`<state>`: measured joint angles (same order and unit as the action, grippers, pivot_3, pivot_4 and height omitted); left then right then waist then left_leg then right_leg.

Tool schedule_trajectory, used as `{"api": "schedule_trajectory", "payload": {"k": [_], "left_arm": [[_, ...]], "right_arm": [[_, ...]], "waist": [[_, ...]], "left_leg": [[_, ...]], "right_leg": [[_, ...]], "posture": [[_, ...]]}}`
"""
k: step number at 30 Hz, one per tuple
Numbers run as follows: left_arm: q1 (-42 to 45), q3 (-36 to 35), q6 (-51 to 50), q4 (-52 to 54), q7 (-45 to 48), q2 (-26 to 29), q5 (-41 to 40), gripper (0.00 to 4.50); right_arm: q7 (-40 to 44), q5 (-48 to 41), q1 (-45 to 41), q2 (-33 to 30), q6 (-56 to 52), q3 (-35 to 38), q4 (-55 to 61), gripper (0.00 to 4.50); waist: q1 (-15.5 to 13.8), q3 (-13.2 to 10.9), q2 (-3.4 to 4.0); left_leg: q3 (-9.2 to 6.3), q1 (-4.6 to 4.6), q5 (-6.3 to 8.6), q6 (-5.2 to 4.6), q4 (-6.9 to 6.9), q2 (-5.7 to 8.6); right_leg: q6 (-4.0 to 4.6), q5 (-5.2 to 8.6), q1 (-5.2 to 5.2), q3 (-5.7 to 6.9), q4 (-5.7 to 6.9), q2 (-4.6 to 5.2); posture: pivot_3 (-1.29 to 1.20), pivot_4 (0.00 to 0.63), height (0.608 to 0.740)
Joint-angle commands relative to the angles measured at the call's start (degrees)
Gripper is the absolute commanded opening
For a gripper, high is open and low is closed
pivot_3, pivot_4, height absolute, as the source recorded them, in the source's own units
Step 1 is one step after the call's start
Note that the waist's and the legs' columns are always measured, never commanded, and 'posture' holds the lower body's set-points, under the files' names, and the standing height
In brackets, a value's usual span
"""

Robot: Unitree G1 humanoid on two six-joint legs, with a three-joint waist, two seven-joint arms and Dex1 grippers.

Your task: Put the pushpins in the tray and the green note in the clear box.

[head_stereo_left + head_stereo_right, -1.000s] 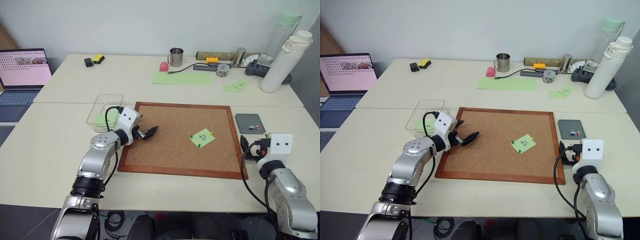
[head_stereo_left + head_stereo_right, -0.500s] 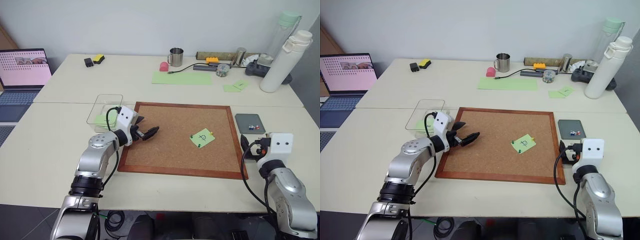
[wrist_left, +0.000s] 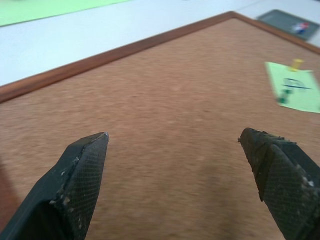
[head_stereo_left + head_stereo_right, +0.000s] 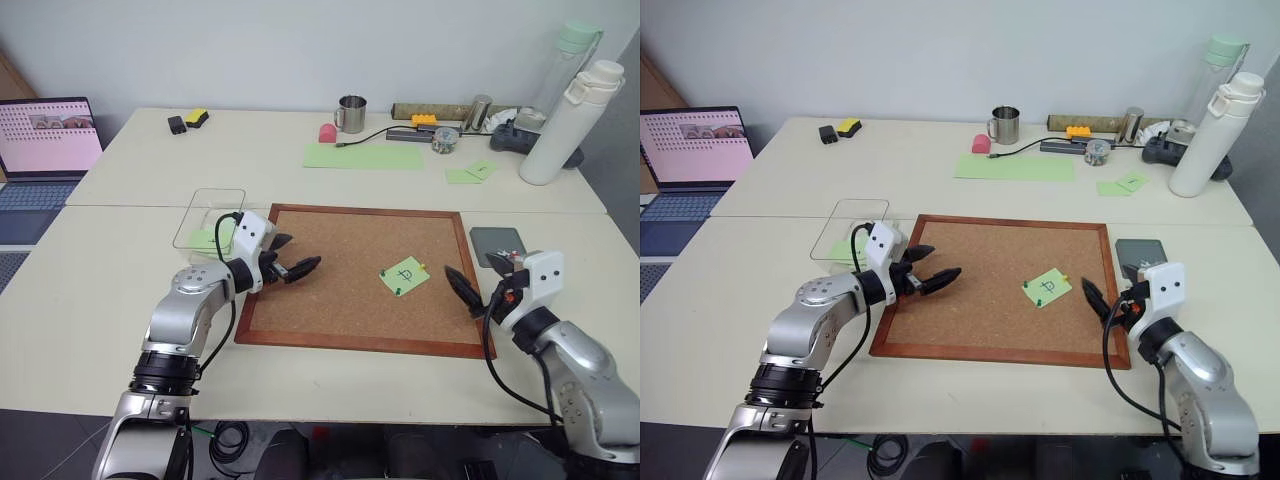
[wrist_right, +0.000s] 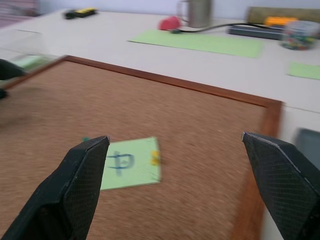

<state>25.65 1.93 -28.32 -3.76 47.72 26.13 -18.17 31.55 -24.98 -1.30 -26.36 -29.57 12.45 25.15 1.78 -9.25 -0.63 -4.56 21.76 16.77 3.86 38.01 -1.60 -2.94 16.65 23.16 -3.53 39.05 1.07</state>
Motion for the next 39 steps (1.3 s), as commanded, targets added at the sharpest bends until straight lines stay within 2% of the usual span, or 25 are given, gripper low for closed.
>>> {"api": "schedule_trajectory", "payload": {"k": [1, 4, 7, 16, 20, 26, 31, 39], "left_arm": [[1.11, 0.90, 0.32, 3.75, 2.53, 1.22, -0.94, 3.66], [1.34, 1.09, 0.62, 4.26, 2.80, 1.09, -0.95, 2.99], [1.31, 1.75, 1.30, 4.87, 3.34, 1.03, -0.72, 2.54], [2.13, 2.77, 3.04, 3.74, 3.35, -0.27, -0.25, 0.69], [2.21, 3.51, 3.47, 3.09, 3.88, -0.75, -0.03, 0.02], [1.05, 6.17, 6.71, -1.19, 4.71, -0.97, 2.69, 0.02], [-0.29, 11.51, 8.74, -5.74, 5.48, 0.16, 8.33, 0.02], [-0.44, 11.09, 9.65, -6.44, 6.11, -0.13, 8.50, 0.02]], "right_arm": [[3.01, -0.55, -2.98, -2.73, 1.13, 0.09, -2.92, 4.50], [4.51, 0.73, -4.24, -4.05, 2.43, -1.78, -5.64, 4.50], [4.85, 0.88, -5.14, -3.74, 2.53, -3.20, -6.94, 4.50], [3.04, 2.48, -6.57, -2.49, 2.66, -5.96, -7.35, 4.50], [2.10, 3.19, -6.49, -1.98, 2.92, -6.55, -6.96, 4.50], [-0.21, 5.34, -7.55, -0.77, 2.93, -7.60, -8.04, 4.50], [-1.49, 7.69, -9.67, 0.30, 2.78, -9.49, -10.97, 4.50], [-1.85, 8.09, -12.62, 3.37, 3.68, -10.03, -17.42, 4.50]], "waist": [[0.00, 0.00, -0.01], [0.00, 0.00, 0.00], [0.03, 0.00, -0.01], [-0.01, 0.00, -0.01], [-0.01, 0.00, -0.01], [0.02, 0.00, 0.00], [0.03, 0.00, 0.00], [-0.09, 0.02, 0.02]], "left_leg": [[0.00, 0.00, 0.00, 0.00, 0.00, 0.00], [-0.01, 0.00, 0.00, 0.00, -0.02, 0.00], [0.01, 0.00, 0.00, 0.00, -0.01, -0.01], [0.00, 0.01, 0.00, 0.00, -0.01, -0.01], [0.00, 0.01, 0.00, 0.00, -0.01, -0.01], [0.00, 0.00, 0.00, 0.00, -0.01, -0.01], [0.01, 0.00, 0.00, 0.00, -0.01, 0.00], [0.01, -0.02, 0.00, 0.00, -0.01, 0.00]], "right_leg": [[0.00, 0.00, 0.00, -0.01, 0.00, 0.00], [0.00, 0.00, 0.00, 0.01, -0.01, 0.00], [0.00, 0.00, 0.01, -0.01, -0.02, -0.01], [0.00, 0.00, 0.01, -0.01, -0.01, 0.00], [0.00, 0.00, 0.01, -0.01, -0.01, 0.00], [0.00, 0.00, 0.02, -0.01, -0.01, -0.01], [0.00, 0.00, 0.02, -0.02, -0.01, -0.01], [0.00, 0.00, 0.01, -0.01, 0.00, 0.00]], "posture": [[0.00, 0.150, 0.740], [0.00, 0.150, 0.740], [0.00, 0.150, 0.740], [0.00, 0.150, 0.740], [0.00, 0.150, 0.740], [0.00, 0.150, 0.740], [0.00, 0.150, 0.740], [0.00, 0.150, 0.740]]}}
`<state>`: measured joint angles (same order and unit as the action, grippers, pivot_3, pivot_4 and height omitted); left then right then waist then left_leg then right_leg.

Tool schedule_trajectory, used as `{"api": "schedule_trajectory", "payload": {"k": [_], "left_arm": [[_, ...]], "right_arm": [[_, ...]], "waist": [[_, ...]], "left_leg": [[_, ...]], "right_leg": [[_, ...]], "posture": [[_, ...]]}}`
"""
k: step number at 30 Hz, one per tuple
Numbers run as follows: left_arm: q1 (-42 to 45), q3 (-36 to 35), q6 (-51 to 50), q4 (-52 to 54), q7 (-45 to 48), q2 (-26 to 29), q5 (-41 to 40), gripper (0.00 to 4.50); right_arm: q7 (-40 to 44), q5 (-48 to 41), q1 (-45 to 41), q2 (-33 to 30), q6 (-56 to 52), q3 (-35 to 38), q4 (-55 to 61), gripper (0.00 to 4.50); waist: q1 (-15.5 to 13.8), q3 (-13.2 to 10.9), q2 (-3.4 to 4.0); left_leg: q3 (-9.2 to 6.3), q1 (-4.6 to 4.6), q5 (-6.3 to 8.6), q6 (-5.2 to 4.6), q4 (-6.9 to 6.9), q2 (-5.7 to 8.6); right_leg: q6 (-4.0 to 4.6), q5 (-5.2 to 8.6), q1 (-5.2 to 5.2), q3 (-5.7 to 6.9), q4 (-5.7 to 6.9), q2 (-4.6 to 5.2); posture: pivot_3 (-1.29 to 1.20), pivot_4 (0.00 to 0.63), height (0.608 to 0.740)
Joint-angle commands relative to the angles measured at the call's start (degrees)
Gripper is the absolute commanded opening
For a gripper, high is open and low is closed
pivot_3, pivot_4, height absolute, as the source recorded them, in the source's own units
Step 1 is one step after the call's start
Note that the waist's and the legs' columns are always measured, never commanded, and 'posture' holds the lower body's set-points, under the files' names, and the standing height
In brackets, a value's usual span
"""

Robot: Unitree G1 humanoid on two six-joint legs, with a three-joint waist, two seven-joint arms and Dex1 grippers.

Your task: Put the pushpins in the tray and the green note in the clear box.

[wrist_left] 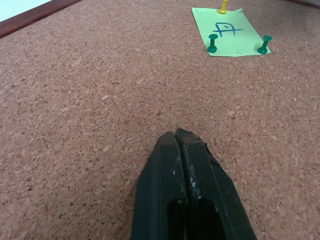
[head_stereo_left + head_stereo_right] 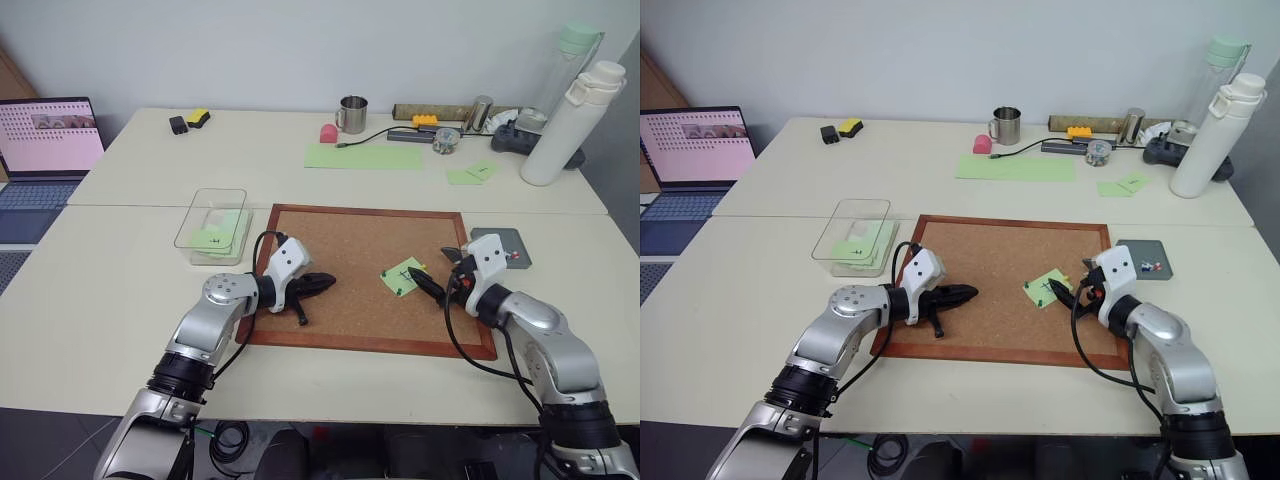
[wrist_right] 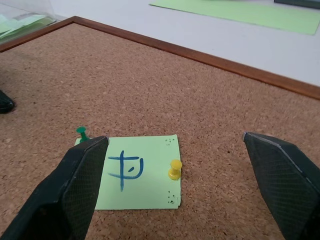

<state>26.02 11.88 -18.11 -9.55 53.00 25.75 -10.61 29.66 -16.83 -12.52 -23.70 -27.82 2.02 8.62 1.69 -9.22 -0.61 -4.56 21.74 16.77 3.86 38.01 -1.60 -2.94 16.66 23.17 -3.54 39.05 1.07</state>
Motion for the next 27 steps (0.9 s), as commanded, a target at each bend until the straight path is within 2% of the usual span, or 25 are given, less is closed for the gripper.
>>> {"api": "schedule_trajectory", "payload": {"k": [1, 2, 3, 5, 6, 10, 22, 23, 27], "left_arm": [[-0.79, 1.07, -0.50, -0.52, 0.83, 0.24, 0.92, 0.02], [-0.65, 0.80, -0.34, -0.58, 0.48, 0.11, 0.93, 0.02], [-0.50, 0.64, -0.32, -0.63, 0.37, 0.06, 0.92, 0.00], [-0.24, 0.40, -0.35, -0.73, 0.30, -0.02, 0.94, 0.00], [-0.15, 0.32, -0.38, -0.72, 0.30, -0.04, 0.94, 0.00], [0.04, 0.11, -0.69, -0.35, 0.32, 0.02, 0.83, 0.00], [0.68, -0.66, -1.16, -0.25, -0.52, 0.13, 0.95, 0.00], [0.79, -0.67, -1.20, -0.39, -0.61, 0.11, 1.01, 0.00], [0.85, -0.59, -1.04, -0.62, -0.96, 0.18, 1.42, 0.00]], "right_arm": [[0.20, -0.17, -1.55, 1.00, 2.13, 0.38, -1.57, 4.50], [0.28, -0.11, -1.79, 1.26, 2.53, 0.31, -2.40, 4.50], [0.35, -0.01, -2.04, 1.47, 2.90, 0.23, -3.11, 4.15], [0.39, 0.34, -2.58, 1.81, 3.59, 0.14, -4.32, 3.86], [0.39, 0.48, -2.83, 1.94, 3.88, 0.14, -4.84, 3.51], [0.61, 0.66, -3.40, 2.14, 4.74, -0.25, -6.29, 2.58], [0.60, 0.68, -3.95, 2.71, 6.83, -0.44, -7.36, 0.15], [0.53, 0.58, -3.94, 2.74, 7.36, -0.13, -7.08, 0.01], [1.36, -0.69, -3.52, 2.81, 9.07, 0.60, -4.87, 0.01]], "waist": [[0.01, 0.00, 0.00], [0.04, 0.00, 0.00], [0.05, 0.00, 0.00], [0.04, 0.00, 0.00], [0.04, 0.00, 0.00], [0.03, 0.00, 0.00], [0.03, 0.00, 0.00], [0.04, 0.00, 0.00], [0.08, 0.00, 0.00]], "left_leg": [[0.00, 0.01, 0.00, 0.00, 0.00, 0.00], [0.00, 0.00, 0.00, 0.00, 0.00, 0.00], [0.00, 0.00, 0.00, 0.00, 0.00, 0.00], [0.00, -0.01, 0.00, 0.00, 0.00, 0.00], [0.00, 0.00, 0.00, 0.00, 0.00, 0.00], [0.00, 0.00, 0.00, 0.00, 0.01, 0.00], [0.00, 0.00, 0.00, 0.00, 0.01, 0.00], [-0.01, 0.00, 0.00, 0.00, 0.01, 0.00], [0.00, 0.00, 0.00, 0.00, 0.01, 0.00]], "right_leg": [[0.00, 0.00, 0.00, 0.00, 0.00, 0.00], [0.00, 0.00, 0.00, -0.01, 0.00, 0.00], [0.00, 0.00, 0.00, -0.01, 0.00, 0.00], [0.00, 0.00, 0.00, 0.00, 0.01, 0.00], [0.00, 0.00, 0.00, 0.00, 0.01, 0.00], [0.00, 0.00, 0.00, 0.00, 0.01, 0.00], [0.00, 0.00, 0.00, 0.00, 0.02, 0.00], [0.00, 0.00, 0.00, 0.00, 0.02, 0.00], [0.00, 0.00, 0.00, 0.00, 0.02, 0.00]], "posture": [[0.00, 0.150, 0.740], [0.00, 0.150, 0.740], [0.00, 0.150, 0.740], [0.00, 0.150, 0.740], [0.00, 0.150, 0.740], [0.00, 0.150, 0.740], [0.00, 0.150, 0.740], [0.00, 0.150, 0.740], [0.00, 0.150, 0.740]]}}
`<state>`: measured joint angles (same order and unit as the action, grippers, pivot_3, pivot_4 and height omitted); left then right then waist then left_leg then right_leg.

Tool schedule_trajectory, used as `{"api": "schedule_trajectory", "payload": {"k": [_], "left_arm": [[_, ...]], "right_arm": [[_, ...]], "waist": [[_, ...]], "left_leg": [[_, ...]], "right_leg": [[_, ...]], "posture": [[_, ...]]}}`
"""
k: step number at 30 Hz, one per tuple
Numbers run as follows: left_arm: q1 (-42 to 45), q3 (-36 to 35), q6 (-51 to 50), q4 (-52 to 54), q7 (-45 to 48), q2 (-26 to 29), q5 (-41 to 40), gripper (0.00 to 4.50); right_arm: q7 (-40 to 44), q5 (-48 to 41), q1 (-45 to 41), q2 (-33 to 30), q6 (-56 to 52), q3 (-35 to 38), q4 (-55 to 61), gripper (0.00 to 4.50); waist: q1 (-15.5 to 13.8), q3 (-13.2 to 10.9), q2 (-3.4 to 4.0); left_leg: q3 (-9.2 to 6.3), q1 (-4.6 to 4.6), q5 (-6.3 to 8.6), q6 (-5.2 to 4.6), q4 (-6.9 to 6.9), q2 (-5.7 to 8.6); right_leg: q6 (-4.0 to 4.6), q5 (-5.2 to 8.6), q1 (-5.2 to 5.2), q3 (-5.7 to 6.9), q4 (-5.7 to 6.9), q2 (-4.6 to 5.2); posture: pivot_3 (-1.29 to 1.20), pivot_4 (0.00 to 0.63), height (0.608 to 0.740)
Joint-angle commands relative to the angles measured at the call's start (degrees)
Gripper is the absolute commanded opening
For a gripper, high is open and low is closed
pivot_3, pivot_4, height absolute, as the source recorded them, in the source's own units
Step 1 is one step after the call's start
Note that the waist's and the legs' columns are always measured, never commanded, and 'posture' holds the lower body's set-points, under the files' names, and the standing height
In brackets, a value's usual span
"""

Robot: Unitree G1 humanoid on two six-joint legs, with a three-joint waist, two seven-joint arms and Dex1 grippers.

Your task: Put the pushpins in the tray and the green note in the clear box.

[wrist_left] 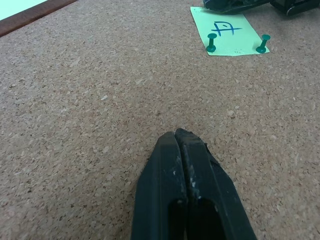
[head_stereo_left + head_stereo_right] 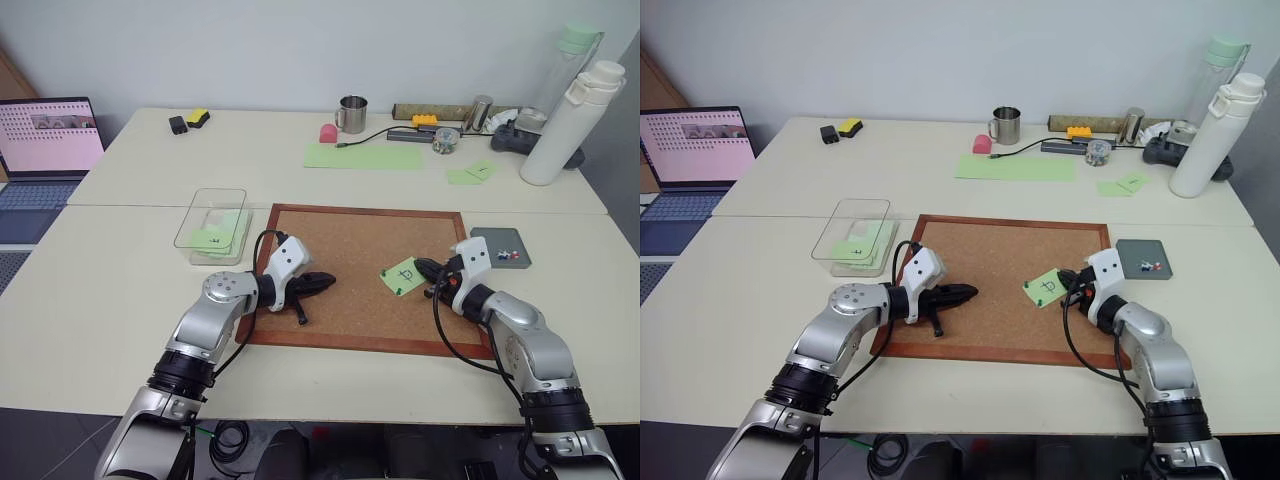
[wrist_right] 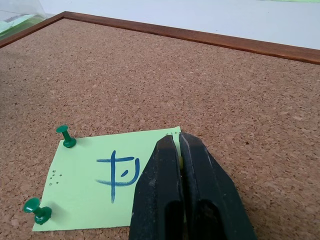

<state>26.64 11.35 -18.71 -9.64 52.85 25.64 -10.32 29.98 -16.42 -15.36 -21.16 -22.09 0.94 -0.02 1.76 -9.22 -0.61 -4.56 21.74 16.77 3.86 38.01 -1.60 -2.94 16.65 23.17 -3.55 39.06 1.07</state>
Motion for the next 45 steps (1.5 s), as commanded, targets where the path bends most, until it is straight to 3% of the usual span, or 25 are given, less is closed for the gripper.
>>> {"api": "schedule_trajectory", "payload": {"k": [1, 25, 28, 31, 41, 42, 45], "left_arm": [[0.19, -0.04, -0.35, -0.61, -0.95, 0.34, 1.29, 0.00], [0.33, 0.21, -0.34, -0.91, -0.47, 0.69, 1.64, 0.00], [-0.28, 0.27, -0.70, -0.08, -0.31, 0.74, 1.42, 0.00], [-0.57, 0.37, -0.87, 0.41, -0.27, 0.71, 1.37, 0.00], [-1.33, 0.04, -1.11, 1.90, -0.29, 1.03, 1.30, 0.00], [-1.47, -0.05, -1.20, 2.07, -0.28, 1.12, 1.25, 0.00], [-1.77, -0.22, -1.50, 2.53, -0.36, 1.30, 1.17, 0.00]], "right_arm": [[1.08, -1.26, -0.40, 0.24, 3.52, 1.69, 4.47, 0.01], [1.01, -14.50, -1.21, -0.10, -3.23, 9.76, 10.23, 0.01], [-4.99, -13.26, -4.46, 0.11, -2.47, 13.88, 6.14, 0.01], [-10.89, -6.78, -9.72, -5.33, 0.32, 17.72, -6.84, 0.01], [-7.88, -4.10, -16.18, -9.56, 2.78, 17.99, -25.55, 0.01], [-7.37, -4.03, -16.48, -9.52, 2.89, 17.85, -26.28, 0.45], [-6.55, -3.93, -17.00, -9.35, 3.24, 17.78, -27.39, 0.92]], "waist": [[0.02, 0.00, 0.00], [0.07, 0.00, 0.00], [0.08, 0.00, 0.00], [0.04, 0.00, 0.00], [0.26, 0.01, 0.04], [0.26, 0.01, 0.04], [0.26, 0.01, 0.04]], "left_leg": [[0.00, 0.00, 0.00, 0.00, 0.00, 0.00], [0.00, 0.00, 0.00, 0.00, 0.00, 0.00], [-0.01, 0.00, 0.00, 0.00, 0.00, 0.00], [0.00, -0.01, 0.00, 0.00, -0.02, -0.01], [0.14, -0.06, 0.00, -0.01, -0.05, -0.01], [0.16, -0.06, 0.00, -0.01, -0.05, -0.01], [0.15, -0.06, 0.00, -0.01, -0.06, -0.02]], "right_leg": [[0.00, 0.00, 0.00, 0.00, 0.00, 0.00], [0.00, 0.00, 0.00, -0.01, 0.01, 0.00], [0.00, 0.00, 0.00, 0.00, 0.01, 0.00], [0.00, 0.00, 0.00, 0.00, -0.02, -0.01], [0.00, 0.00, 0.00, -0.12, 0.01, 0.00], [0.00, 0.00, 0.01, -0.14, 0.01, 0.00], [0.00, 0.00, 0.01, -0.13, -0.01, 0.00]], "posture": [[0.00, 0.150, 0.740], [0.00, 0.150, 0.740], [0.00, 0.150, 0.740], [0.00, 0.150, 0.740], [0.00, 0.150, 0.740], [0.00, 0.150, 0.740], [0.00, 0.150, 0.740]]}}
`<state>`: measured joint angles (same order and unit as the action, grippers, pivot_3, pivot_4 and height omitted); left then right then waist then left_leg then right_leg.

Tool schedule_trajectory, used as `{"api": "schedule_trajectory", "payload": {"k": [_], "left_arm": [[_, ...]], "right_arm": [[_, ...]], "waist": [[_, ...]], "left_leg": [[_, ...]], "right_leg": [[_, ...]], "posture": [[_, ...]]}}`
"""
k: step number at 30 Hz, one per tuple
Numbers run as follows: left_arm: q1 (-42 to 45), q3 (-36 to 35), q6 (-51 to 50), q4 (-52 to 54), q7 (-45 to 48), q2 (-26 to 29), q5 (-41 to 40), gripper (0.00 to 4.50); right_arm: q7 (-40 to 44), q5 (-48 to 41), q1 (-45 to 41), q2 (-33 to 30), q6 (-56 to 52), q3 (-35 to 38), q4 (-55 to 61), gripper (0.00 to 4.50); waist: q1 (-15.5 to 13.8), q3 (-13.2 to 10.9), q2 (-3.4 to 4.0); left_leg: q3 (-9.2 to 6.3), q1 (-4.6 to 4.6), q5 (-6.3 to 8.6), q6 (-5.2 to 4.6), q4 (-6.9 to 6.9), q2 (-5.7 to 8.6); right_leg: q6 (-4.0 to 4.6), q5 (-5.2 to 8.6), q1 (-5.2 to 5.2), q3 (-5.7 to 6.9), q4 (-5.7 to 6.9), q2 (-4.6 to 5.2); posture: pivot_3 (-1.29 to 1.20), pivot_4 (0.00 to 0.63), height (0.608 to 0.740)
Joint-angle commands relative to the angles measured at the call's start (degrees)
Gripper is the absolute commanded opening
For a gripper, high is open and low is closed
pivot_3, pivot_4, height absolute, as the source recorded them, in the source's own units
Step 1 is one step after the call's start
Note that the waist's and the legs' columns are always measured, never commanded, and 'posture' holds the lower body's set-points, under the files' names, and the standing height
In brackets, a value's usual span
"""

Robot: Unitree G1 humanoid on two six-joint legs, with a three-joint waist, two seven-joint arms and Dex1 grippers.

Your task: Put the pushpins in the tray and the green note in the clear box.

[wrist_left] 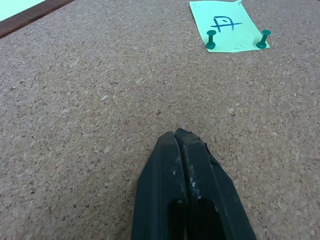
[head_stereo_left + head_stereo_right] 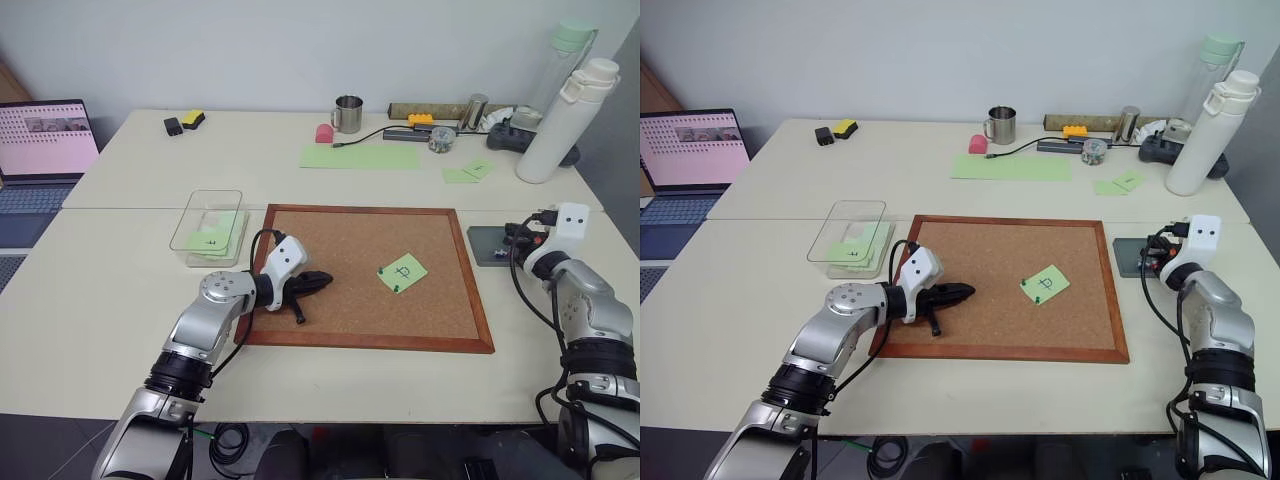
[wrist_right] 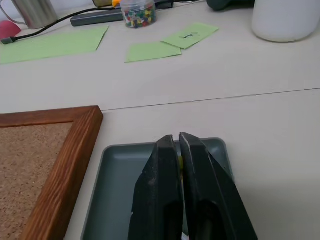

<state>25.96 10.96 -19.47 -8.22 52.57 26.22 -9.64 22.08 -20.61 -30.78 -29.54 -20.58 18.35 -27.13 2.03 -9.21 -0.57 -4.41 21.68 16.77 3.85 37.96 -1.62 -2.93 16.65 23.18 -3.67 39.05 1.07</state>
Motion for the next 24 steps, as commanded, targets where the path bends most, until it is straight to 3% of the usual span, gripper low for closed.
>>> {"api": "schedule_trajectory", "payload": {"k": [1, 7, 19, 24], "left_arm": [[-1.18, 0.15, -0.83, 1.27, -0.12, 0.76, 0.49, 0.00], [-1.31, 0.04, -1.21, 1.78, -0.41, 0.80, 0.42, 0.00], [-0.35, 0.24, -0.31, -0.04, -0.08, 0.52, 0.63, 0.00], [-0.66, 0.20, -0.24, 0.18, 0.07, 0.73, 0.65, 0.00]], "right_arm": [[1.52, 0.34, -1.69, -0.91, 1.89, 0.43, -0.50, 1.17], [3.15, 0.77, -1.13, -1.63, 2.80, 0.76, -0.16, 2.44], [7.72, -0.80, 3.33, -0.94, 1.25, 0.35, 9.60, 2.44], [17.66, -7.26, 12.10, 1.49, -3.32, -6.09, 25.94, 2.44]], "waist": [[0.00, 0.00, 0.00], [-0.01, 0.00, 0.00], [-0.06, 0.00, 0.00], [-0.12, 0.01, 0.01]], "left_leg": [[0.00, 0.00, 0.00, 0.00, 0.00, 0.00], [0.00, 0.00, 0.00, 0.00, 0.00, 0.00], [0.00, 0.01, 0.00, 0.00, 0.00, 0.00], [-0.03, 0.03, 0.00, 0.00, 0.00, -0.02]], "right_leg": [[0.00, 0.00, 0.00, 0.00, 0.00, 0.00], [0.00, 0.00, 0.00, 0.00, 0.00, 0.00], [0.00, 0.00, 0.00, 0.01, 0.00, 0.00], [0.00, 0.00, 0.00, 0.03, 0.00, -0.01]], "posture": [[0.00, 0.150, 0.740], [0.00, 0.150, 0.740], [0.00, 0.150, 0.740], [0.00, 0.150, 0.740]]}}
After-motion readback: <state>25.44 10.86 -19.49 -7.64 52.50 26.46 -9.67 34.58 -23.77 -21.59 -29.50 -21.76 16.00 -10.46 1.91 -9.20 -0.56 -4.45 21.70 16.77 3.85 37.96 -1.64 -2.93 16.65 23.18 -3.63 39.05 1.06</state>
